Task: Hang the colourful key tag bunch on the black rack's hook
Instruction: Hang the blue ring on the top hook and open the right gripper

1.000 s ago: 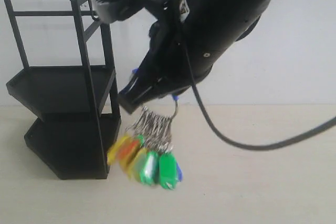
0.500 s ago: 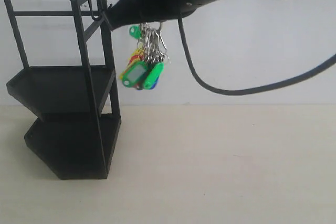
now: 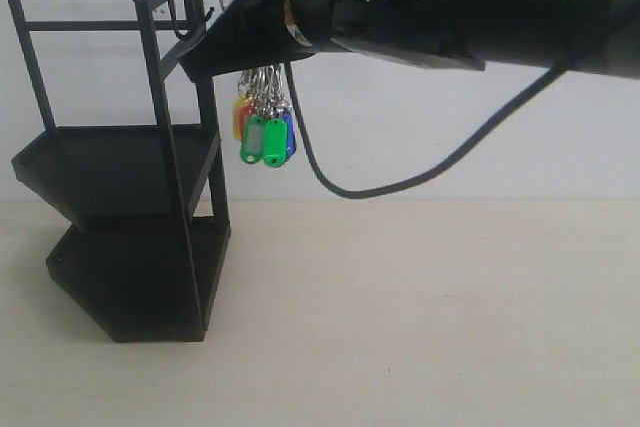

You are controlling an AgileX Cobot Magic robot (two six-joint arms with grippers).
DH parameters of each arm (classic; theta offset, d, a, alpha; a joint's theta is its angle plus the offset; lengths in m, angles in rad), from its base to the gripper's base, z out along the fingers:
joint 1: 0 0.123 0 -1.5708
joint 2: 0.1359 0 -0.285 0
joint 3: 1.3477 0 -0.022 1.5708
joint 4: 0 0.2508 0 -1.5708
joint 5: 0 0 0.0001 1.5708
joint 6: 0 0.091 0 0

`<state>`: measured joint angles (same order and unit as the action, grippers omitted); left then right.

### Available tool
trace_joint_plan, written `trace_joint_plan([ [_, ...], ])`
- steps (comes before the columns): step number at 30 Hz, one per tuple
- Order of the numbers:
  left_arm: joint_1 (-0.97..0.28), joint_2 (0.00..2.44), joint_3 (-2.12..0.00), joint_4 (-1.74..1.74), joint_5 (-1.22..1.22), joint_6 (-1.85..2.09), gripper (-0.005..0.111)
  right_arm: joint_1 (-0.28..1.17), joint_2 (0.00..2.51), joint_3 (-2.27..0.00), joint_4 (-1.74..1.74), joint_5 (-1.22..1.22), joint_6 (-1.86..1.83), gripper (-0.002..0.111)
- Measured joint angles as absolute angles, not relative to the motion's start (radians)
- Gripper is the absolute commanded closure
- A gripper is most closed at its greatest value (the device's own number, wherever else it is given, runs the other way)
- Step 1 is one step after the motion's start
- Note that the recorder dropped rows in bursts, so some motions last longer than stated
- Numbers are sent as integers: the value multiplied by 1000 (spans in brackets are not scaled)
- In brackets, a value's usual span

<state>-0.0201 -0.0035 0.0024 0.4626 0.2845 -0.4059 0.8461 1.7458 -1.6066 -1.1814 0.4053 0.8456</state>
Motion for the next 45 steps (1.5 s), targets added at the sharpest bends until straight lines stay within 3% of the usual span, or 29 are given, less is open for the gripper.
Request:
trace_joint_plan([
  [17,-20,-4,2,463,285,-406,102,840,1940,-1792,-1200,412,911,109],
  [40,-20,-4,2,463,285,-406,102,840,1978,-1793,-1200,330,957,108],
  [43,-20,-4,2,463,285,-406,102,838,1984,-1793,-1200,340,957,101],
  [45,-20,-4,2,463,285,-406,102,838,1985,-1793,-1200,344,957,86],
])
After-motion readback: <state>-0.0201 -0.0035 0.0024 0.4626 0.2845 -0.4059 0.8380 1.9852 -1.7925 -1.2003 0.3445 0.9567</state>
